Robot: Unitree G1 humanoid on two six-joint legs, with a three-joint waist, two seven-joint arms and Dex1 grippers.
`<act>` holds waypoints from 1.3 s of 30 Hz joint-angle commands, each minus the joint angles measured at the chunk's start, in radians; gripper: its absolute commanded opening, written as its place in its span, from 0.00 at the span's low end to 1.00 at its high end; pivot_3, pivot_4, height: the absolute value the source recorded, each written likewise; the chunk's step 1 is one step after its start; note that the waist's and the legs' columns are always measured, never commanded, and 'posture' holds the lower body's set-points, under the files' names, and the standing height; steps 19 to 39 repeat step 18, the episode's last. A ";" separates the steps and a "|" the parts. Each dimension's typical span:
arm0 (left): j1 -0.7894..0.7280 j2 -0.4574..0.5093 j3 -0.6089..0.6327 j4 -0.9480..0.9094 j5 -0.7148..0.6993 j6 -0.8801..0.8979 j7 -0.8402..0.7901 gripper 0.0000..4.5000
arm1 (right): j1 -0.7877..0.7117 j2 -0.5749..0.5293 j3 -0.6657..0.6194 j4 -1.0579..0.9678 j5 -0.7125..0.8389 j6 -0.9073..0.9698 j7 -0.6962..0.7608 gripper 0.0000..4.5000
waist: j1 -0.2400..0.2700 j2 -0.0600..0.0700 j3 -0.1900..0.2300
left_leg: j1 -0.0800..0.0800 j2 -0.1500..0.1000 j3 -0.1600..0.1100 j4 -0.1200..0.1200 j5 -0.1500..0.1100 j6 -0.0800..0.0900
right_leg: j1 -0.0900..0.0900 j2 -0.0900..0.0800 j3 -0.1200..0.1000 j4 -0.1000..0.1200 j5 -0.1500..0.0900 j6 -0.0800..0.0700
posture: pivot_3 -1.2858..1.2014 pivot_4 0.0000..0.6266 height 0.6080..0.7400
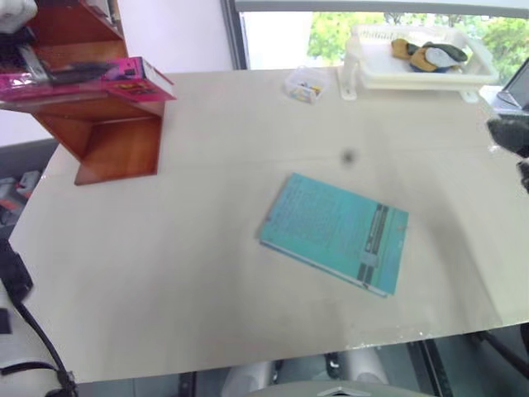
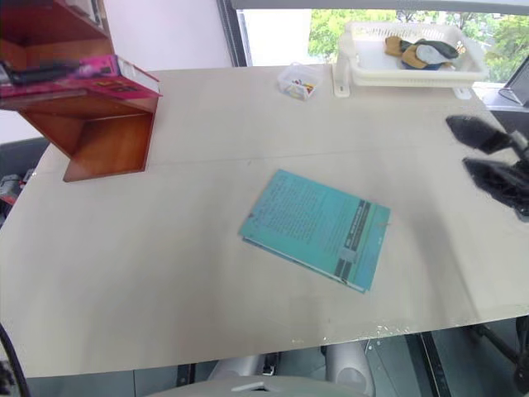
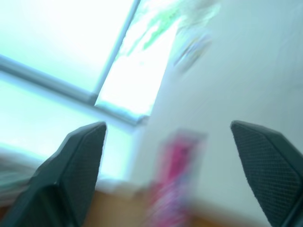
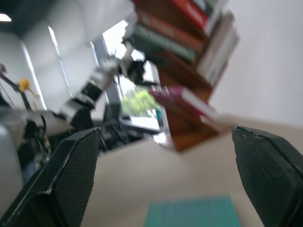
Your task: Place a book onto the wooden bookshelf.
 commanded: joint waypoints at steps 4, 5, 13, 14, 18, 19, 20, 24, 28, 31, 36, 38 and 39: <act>0.507 -0.226 0.119 -0.501 -0.120 0.388 0.362 0.99 | 0.161 -0.028 0.109 0.146 -0.439 -0.388 -0.019 1.00 | -0.006 0.004 -0.005 | 0.004 0.001 0.004 -0.001 0.000 -0.001 | 0.001 0.000 0.006 -0.002 0.000 0.000 | 0.52 0.24 1.00; 0.555 -0.267 0.119 -0.532 -0.133 0.402 0.396 0.99 | 0.181 -0.022 0.103 0.171 -0.461 -0.422 -0.022 1.00 | -0.004 0.004 -0.005 | 0.007 0.001 0.006 -0.001 0.000 -0.001 | 0.003 0.000 0.008 0.001 0.000 0.000 | 0.52 0.24 1.00; 0.874 -0.335 0.169 -0.514 -0.146 0.366 0.427 0.99 | 0.331 -0.007 0.078 0.280 -0.572 -0.571 -0.041 1.00 | 0.012 0.005 -0.008 | 0.009 0.001 0.009 -0.003 0.000 -0.001 | 0.002 -0.001 0.017 -0.001 0.000 0.000 | 0.52 0.24 1.00; 0.899 -0.334 0.179 -0.499 -0.149 0.352 0.423 0.99 | 0.340 -0.005 0.074 0.293 -0.579 -0.589 -0.045 1.00 | 0.013 0.005 -0.007 | 0.010 0.001 0.009 -0.005 0.000 -0.001 | 0.002 -0.001 0.017 -0.003 0.000 0.000 | 0.52 0.24 1.00; 0.932 -0.335 0.196 -0.462 -0.169 0.312 0.417 0.99 | 0.337 -0.002 0.061 0.327 -0.574 -0.610 -0.058 1.00 | 0.018 0.005 -0.007 | 0.013 0.001 0.009 -0.006 0.000 -0.001 | 0.006 -0.001 0.017 -0.003 0.000 -0.001 | 0.52 0.24 1.00; 0.932 -0.335 0.196 -0.462 -0.169 0.312 0.417 0.99 | 0.337 -0.002 0.061 0.327 -0.574 -0.610 -0.058 1.00 | 0.018 0.005 -0.007 | 0.013 0.001 0.009 -0.006 0.000 -0.001 | 0.006 -0.001 0.017 -0.003 0.000 -0.001 | 0.52 0.24 1.00; 0.932 -0.335 0.196 -0.462 -0.169 0.312 0.417 0.99 | 0.337 -0.002 0.061 0.327 -0.574 -0.610 -0.058 1.00 | 0.018 0.005 -0.007 | 0.013 0.001 0.009 -0.006 0.000 -0.001 | 0.006 -0.001 0.017 -0.003 0.000 -0.001 | 0.52 0.24 1.00; 0.932 -0.335 0.196 -0.462 -0.169 0.312 0.417 0.99 | 0.337 -0.002 0.061 0.327 -0.574 -0.610 -0.058 1.00 | 0.018 0.005 -0.007 | 0.013 0.001 0.009 -0.006 0.000 -0.001 | 0.006 -0.001 0.017 -0.003 0.000 -0.001 | 0.52 0.24 1.00; 0.932 -0.335 0.196 -0.462 -0.169 0.312 0.417 0.99 | 0.337 -0.002 0.061 0.327 -0.574 -0.610 -0.058 1.00 | 0.018 0.005 -0.007 | 0.013 0.001 0.009 -0.006 0.000 -0.001 | 0.006 -0.001 0.017 -0.003 0.000 -0.001 | 0.52 0.24 1.00; 0.932 -0.335 0.196 -0.462 -0.169 0.312 0.417 0.99 | 0.337 -0.002 0.061 0.327 -0.574 -0.610 -0.058 1.00 | 0.018 0.005 -0.007 | 0.013 0.001 0.009 -0.006 0.000 -0.001 | 0.006 -0.001 0.017 -0.003 0.000 -0.001 | 0.52 0.24 1.00; 0.932 -0.335 0.196 -0.462 -0.169 0.312 0.417 0.99 | 0.337 -0.002 0.061 0.327 -0.574 -0.610 -0.058 1.00 | 0.018 0.005 -0.007 | 0.013 0.001 0.009 -0.006 0.000 -0.001 | 0.006 -0.001 0.017 -0.003 0.000 -0.001 | 0.52 0.24 1.00; 0.932 -0.335 0.196 -0.462 -0.169 0.312 0.417 0.99 | 0.337 -0.002 0.061 0.327 -0.574 -0.610 -0.058 1.00 | 0.018 0.005 -0.007 | 0.013 0.001 0.009 -0.006 0.000 -0.001 | 0.006 -0.001 0.017 -0.003 0.000 -0.001 | 0.52 0.24 1.00; 0.932 -0.335 0.196 -0.462 -0.169 0.312 0.417 0.99 | 0.337 -0.002 0.061 0.327 -0.574 -0.610 -0.058 1.00 | 0.018 0.005 -0.007 | 0.013 0.001 0.009 -0.006 0.000 -0.001 | 0.006 -0.001 0.017 -0.003 0.000 -0.001 | 0.52 0.24 1.00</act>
